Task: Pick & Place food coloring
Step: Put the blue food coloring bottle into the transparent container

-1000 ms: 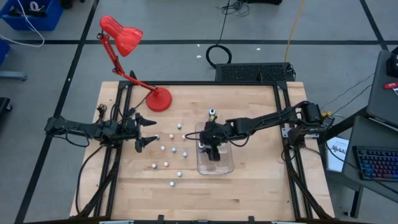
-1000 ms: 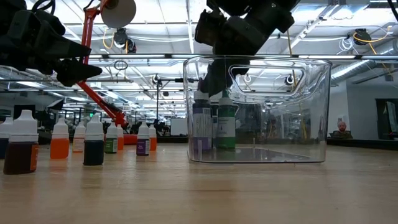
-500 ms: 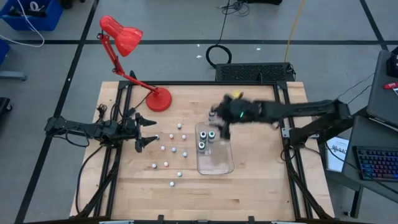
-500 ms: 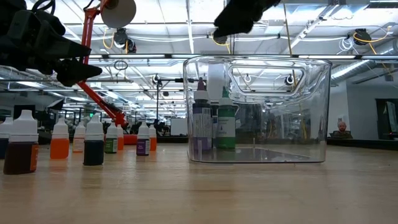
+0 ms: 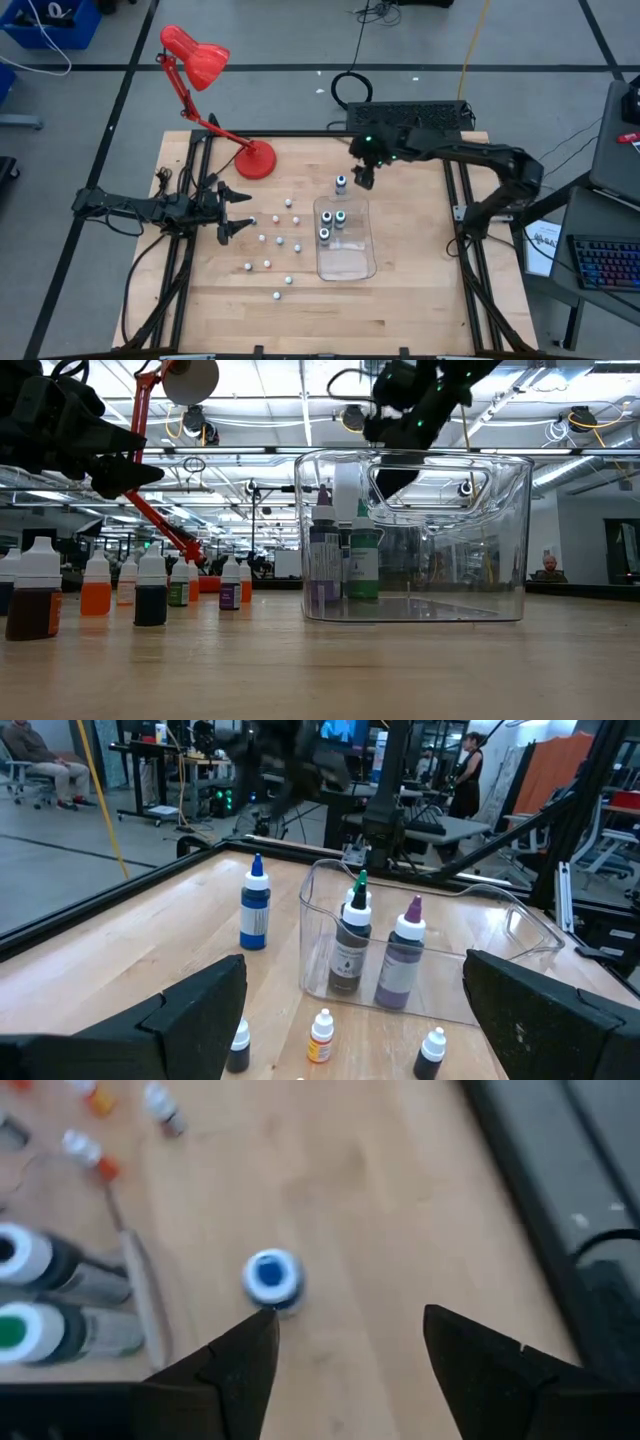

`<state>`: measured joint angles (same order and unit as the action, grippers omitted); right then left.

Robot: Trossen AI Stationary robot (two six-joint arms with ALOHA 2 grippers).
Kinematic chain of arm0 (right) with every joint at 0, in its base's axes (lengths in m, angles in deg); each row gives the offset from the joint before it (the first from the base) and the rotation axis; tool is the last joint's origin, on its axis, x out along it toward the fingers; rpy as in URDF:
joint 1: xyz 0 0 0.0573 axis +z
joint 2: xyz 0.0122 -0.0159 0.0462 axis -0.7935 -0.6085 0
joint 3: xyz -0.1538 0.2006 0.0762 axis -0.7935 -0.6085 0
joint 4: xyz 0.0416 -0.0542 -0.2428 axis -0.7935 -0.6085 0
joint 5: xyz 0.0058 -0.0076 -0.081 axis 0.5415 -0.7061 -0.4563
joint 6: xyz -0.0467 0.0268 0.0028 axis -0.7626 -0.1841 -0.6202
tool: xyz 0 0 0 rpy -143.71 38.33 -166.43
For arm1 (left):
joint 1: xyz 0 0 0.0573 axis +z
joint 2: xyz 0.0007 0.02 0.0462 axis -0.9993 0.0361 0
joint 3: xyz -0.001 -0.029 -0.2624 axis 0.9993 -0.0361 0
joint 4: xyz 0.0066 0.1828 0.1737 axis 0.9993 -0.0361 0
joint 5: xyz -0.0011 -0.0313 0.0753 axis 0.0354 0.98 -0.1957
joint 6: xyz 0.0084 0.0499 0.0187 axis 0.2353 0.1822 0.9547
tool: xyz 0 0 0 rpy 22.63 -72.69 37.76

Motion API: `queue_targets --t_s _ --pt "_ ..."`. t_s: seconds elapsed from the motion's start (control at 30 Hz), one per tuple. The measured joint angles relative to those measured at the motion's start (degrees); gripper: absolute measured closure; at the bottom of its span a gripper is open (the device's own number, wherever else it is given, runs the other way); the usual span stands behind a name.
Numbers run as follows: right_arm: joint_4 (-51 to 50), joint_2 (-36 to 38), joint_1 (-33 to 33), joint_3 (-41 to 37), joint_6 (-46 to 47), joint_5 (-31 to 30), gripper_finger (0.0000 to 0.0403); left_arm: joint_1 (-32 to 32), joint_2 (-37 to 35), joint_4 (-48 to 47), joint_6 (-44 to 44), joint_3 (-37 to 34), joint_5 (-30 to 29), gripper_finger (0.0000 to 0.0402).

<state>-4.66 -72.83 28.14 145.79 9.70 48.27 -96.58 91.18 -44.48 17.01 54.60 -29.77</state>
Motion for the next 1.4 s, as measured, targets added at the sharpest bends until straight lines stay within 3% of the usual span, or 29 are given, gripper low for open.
queue_targets --t_s 0.43,0.77,0.97,1.13,1.27,1.4 --pt "6.3 -11.4 2.3 0.1 -2.7 0.9 0.0152 0.0 0.0 0.0 0.0 0.0 0.0 0.0036" --pt "9.7 -13.4 2.2 0.1 -2.8 3.0 0.0156 0.0 0.0 0.0 0.0 0.0 0.0 0.0036" --pt "9.2 -13.2 1.9 0.1 -2.7 2.6 0.0198 0.0 0.0 0.0 0.0 0.0 0.0 0.0036" --pt "10.3 -13.2 1.9 0.1 -3.6 2.2 0.0295 0.0 0.0 0.0 0.0 0.0 0.0 0.0036" --pt "10.0 -12.4 2.2 0.1 -6.2 0.6 0.03 0.0 0.0 0.0 0.0 0.0 0.0 0.0036" --pt "6.0 -7.0 5.0 0.1 -8.5 -8.5 0.03 0.0 0.0 0.0 0.0 0.0 0.0 0.0036"
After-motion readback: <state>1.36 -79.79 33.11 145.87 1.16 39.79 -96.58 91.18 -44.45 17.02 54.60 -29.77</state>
